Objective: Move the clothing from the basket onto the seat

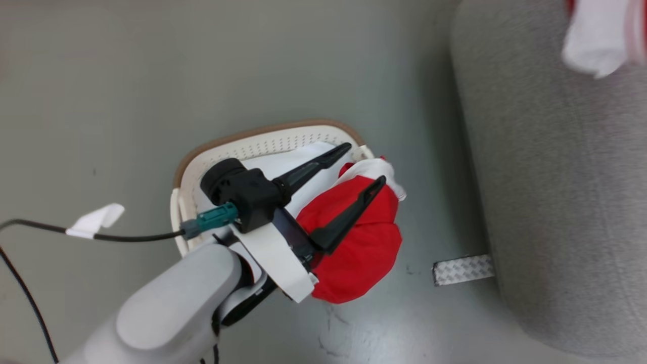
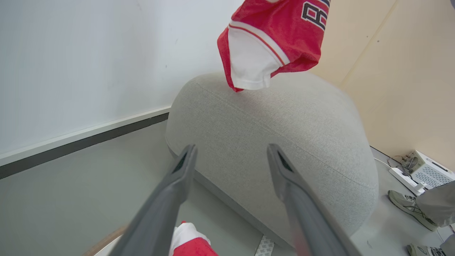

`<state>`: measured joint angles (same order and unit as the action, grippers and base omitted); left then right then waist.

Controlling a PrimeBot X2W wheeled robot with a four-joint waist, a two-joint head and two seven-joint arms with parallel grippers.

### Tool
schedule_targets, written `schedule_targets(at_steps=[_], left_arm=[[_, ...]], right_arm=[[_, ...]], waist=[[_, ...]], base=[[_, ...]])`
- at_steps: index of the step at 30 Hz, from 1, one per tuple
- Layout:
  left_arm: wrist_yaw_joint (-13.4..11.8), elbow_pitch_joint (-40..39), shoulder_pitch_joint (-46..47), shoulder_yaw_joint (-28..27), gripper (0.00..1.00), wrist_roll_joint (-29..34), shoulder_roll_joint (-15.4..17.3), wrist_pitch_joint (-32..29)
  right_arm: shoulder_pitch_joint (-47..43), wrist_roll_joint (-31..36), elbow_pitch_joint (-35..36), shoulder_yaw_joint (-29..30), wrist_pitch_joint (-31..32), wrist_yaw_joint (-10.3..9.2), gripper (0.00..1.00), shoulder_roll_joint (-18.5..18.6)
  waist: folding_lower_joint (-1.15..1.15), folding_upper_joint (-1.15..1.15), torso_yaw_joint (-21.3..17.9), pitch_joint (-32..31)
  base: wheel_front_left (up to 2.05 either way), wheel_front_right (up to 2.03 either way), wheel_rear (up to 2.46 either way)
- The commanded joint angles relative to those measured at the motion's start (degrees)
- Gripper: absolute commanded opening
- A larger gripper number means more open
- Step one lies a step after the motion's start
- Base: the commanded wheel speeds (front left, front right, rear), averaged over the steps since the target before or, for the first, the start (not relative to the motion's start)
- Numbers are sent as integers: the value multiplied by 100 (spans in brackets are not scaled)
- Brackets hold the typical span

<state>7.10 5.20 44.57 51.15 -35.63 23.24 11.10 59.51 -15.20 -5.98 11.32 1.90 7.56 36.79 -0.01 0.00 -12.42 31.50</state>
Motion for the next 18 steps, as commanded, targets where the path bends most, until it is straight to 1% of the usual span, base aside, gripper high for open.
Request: schedule_targets(at_steps=[1,4,6,7,12,15,16,18], left_arm=[[1,-80,68,-30,100,72,92,-26],[-31,-189,94,-91,100,60,222,-42],[-47,-247,88,-128,100,44,288,-44],[-47,-247,88,-128,100,44,288,-44],[-71,-308,49,-140,100,16,347,-20],[-71,-304,50,-110,100,27,319,-19],[-69,-297,57,-92,100,24,308,-19],[-63,-277,79,-75,100,8,284,-10]], right_arm=[[104,165,-203,236,31,-14,0,86],[185,553,-560,636,99,-14,0,177],[42,812,-825,651,242,-14,0,91],[42,812,-825,651,242,-14,0,91],[-263,1186,-1429,528,505,-14,0,-412],[-498,1406,-1865,376,1028,-14,0,-771],[-584,1497,-2050,281,1298,-14,0,-792],[-570,1490,-2221,237,1564,-14,0,-861]], waist=[[1,0,270,334],[1,0,333,513],[1,0,346,618],[1,0,346,618],[1,0,341,769],[1,0,361,784],[1,0,377,784],[1,0,415,782]], base=[[0,0,0],[0,0,0],[0,0,0],[0,0,0],[0,0,0],[0,0,0],[0,0,0],[0,0,0]])
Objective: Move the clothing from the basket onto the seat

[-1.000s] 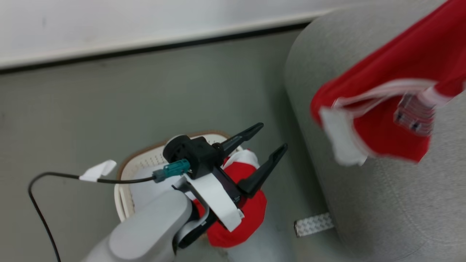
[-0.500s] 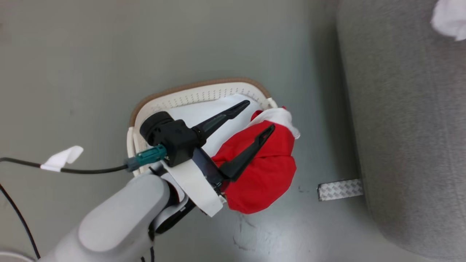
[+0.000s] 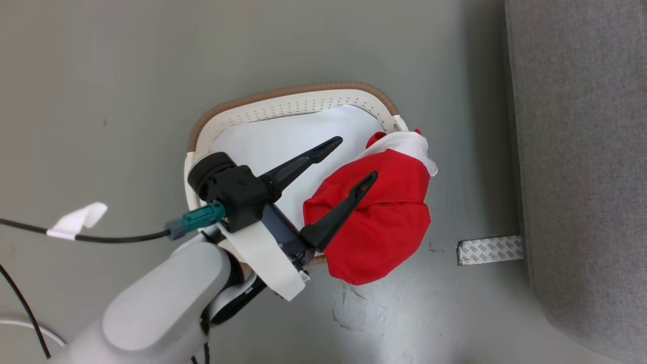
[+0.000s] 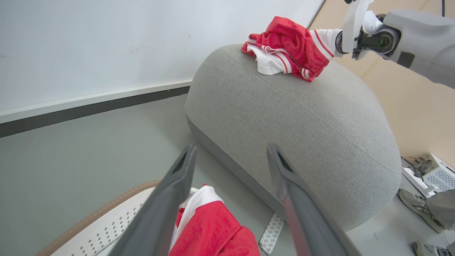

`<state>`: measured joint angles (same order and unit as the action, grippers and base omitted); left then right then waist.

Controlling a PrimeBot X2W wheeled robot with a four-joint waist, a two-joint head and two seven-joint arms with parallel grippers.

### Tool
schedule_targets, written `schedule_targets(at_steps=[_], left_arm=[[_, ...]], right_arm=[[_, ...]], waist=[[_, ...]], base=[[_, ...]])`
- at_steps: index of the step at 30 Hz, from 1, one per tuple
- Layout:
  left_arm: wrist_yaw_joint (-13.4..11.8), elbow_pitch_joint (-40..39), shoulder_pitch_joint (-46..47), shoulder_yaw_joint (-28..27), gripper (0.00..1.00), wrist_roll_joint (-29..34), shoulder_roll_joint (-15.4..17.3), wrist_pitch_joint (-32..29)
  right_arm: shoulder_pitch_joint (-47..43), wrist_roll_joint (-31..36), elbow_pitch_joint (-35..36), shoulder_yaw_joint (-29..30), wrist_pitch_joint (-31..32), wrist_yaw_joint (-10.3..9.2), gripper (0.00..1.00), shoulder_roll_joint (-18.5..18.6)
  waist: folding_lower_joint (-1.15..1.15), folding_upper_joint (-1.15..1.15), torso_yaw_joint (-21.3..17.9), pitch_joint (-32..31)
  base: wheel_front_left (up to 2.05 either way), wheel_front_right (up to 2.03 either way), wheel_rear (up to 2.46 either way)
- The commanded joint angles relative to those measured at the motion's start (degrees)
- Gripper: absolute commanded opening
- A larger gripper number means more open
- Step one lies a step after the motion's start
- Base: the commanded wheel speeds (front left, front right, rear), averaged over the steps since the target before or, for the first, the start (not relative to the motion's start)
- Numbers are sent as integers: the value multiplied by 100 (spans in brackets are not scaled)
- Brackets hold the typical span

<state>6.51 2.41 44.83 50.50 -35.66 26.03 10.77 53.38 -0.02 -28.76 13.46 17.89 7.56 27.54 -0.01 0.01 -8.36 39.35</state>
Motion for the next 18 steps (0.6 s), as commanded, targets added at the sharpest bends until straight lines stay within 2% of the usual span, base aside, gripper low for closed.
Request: schedule_targets(at_steps=[1,2,3,4,5,12,18], left_arm=[[0,20,56,-7,100,-1,4,29],[2,40,52,-6,100,-11,1,41],[4,53,41,-8,100,-19,-5,55],[5,75,26,-6,100,-27,-7,77],[5,109,9,-7,100,-41,-7,93],[13,400,-184,45,100,-130,-130,210],[-1,723,-441,63,100,-284,-337,324]], right_arm=[[27,26,-15,32,63,-14,0,42],[-23,63,-102,17,188,-14,1,11],[-46,68,-147,-10,269,-14,16,-27],[-37,71,-169,7,318,-14,46,-26],[-33,98,-182,-1,348,-14,100,-17],[-299,40,-177,-303,768,-14,100,-6],[-924,-434,78,-820,1313,-14,100,277]], waist=[[1,-1,28,-13],[1,-1,47,-34],[1,-1,60,-58],[1,-1,70,-84],[1,-1,75,-119],[1,-1,14,-663],[1,-1,-87,-1457]], base=[[0,0,0],[0,0,0],[0,0,0],[0,0,0],[0,0,0],[0,0,0],[0,0,0]])
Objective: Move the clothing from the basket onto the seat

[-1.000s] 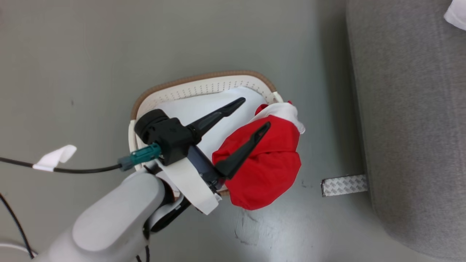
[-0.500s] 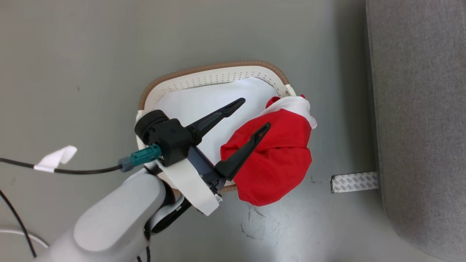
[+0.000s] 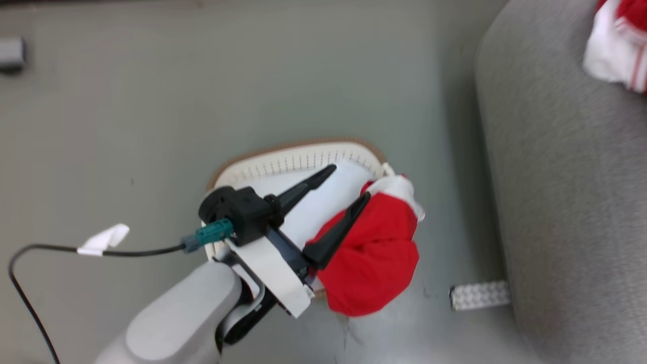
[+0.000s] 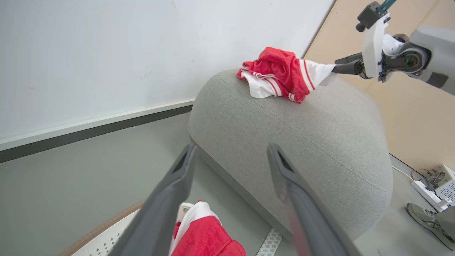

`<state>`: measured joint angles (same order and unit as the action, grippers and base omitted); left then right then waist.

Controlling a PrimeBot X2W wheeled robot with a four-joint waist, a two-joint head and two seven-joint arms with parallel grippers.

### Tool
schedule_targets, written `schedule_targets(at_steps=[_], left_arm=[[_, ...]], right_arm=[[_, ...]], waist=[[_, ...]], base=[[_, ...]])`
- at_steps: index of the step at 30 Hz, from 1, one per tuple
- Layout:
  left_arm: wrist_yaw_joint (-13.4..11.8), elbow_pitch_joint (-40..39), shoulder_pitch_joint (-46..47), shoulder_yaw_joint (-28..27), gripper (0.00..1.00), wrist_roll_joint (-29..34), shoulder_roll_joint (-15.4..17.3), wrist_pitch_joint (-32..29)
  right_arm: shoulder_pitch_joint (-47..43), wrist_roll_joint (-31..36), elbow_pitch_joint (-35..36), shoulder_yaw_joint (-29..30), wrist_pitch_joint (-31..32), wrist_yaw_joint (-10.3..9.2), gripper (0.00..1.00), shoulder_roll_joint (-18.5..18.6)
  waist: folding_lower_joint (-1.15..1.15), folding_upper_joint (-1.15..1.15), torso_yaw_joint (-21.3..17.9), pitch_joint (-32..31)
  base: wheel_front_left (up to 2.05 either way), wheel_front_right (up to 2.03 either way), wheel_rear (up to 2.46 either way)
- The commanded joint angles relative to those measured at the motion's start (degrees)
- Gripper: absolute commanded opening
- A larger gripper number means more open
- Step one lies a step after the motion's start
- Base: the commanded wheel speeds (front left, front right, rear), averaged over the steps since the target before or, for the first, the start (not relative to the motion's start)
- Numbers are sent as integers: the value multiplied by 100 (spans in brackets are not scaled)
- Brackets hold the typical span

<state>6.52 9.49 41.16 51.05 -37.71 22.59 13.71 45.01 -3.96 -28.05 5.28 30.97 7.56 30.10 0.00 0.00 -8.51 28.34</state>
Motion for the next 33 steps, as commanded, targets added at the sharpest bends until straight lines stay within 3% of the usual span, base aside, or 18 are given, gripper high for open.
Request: schedule_targets(at_steps=[1,8,13,16,24,28,33], left_arm=[[-13,70,-125,3,100,-100,-21,44],[-110,336,-535,-167,100,-274,-192,109],[-210,420,-745,-390,100,-355,-262,144],[-296,435,-868,-603,100,-402,-256,147],[-551,383,-1349,-1473,100,-255,-165,145],[-719,354,-1677,-1961,100,-9,-87,144],[-842,252,-2113,-2543,100,335,-104,145]], right_arm=[[-196,-157,81,-112,81,-14,100,98],[-702,-916,759,-769,162,-14,100,613],[-841,-1452,1268,-1113,-296,-14,100,905],[-947,-1660,1546,-1270,-525,-14,100,899],[-1512,-1847,2370,-1527,-1439,-14,100,698],[-1941,-1782,2554,-1462,-2002,-14,100,384],[-2679,-1612,2692,-1093,-2701,-14,100,-308]], waist=[[0,0,-87,-489],[0,0,-177,-1407],[0,0,-61,-1871],[0,0,45,-2073],[0,0,388,-2460],[0,0,491,-2577],[0,0,616,-2613]], base=[[0,0,0],[0,0,0],[0,0,0],[0,0,0],[0,0,0],[0,0,0],[0,0,0]])
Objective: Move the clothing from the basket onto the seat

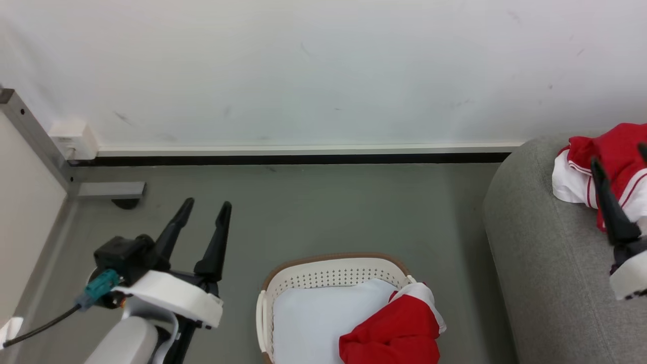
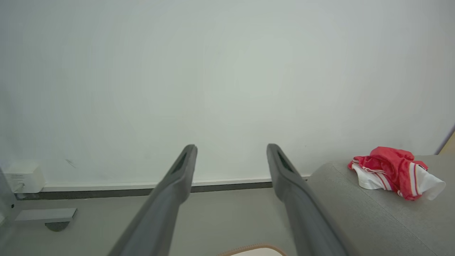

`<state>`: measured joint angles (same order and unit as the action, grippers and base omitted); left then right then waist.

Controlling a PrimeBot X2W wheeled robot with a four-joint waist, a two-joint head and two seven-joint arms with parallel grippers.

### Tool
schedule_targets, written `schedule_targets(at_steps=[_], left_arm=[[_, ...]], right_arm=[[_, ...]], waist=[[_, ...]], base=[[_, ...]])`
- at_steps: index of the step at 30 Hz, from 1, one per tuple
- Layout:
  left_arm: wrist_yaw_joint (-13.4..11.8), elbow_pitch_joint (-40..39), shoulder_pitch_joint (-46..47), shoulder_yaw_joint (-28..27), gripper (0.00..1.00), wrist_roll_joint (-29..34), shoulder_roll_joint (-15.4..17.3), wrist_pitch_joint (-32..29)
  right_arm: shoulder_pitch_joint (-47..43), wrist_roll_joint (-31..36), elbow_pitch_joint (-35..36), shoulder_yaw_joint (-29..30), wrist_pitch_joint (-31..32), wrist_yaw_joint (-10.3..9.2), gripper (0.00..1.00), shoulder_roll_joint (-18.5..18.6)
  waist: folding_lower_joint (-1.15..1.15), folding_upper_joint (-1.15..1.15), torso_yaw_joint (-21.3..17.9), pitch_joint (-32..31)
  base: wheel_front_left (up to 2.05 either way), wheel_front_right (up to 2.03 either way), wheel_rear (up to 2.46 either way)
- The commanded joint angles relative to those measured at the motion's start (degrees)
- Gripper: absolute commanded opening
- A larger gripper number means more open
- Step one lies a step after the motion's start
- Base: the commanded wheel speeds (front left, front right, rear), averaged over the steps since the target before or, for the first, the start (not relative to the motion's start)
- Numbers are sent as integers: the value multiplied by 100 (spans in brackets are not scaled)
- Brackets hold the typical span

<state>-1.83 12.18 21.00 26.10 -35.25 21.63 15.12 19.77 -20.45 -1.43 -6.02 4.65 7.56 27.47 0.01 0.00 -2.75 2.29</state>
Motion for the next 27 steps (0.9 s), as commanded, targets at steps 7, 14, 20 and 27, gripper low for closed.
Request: schedule_targets(at_steps=[7,14,20,27], left_arm=[[-78,-150,-835,-923,100,647,-345,4],[298,-240,-1484,-1918,100,1186,-889,4],[627,-198,-1728,-2480,100,1552,-1237,4],[861,-132,-1723,-2826,100,1938,-1571,4]], right_arm=[[-1282,332,4,356,-1207,-14,100,-1120],[-1863,461,-451,146,-1924,-15,100,-1768],[-1826,587,-704,-25,-1983,-15,100,-1980],[-1790,570,-596,34,-1986,-15,100,-2212]], waist=[[-1,0,200,-107],[-1,0,291,-163],[-1,0,309,-100],[-1,0,338,-12]], base=[[0,0,0],[0,0,0],[0,0,0],[0,0,0]])
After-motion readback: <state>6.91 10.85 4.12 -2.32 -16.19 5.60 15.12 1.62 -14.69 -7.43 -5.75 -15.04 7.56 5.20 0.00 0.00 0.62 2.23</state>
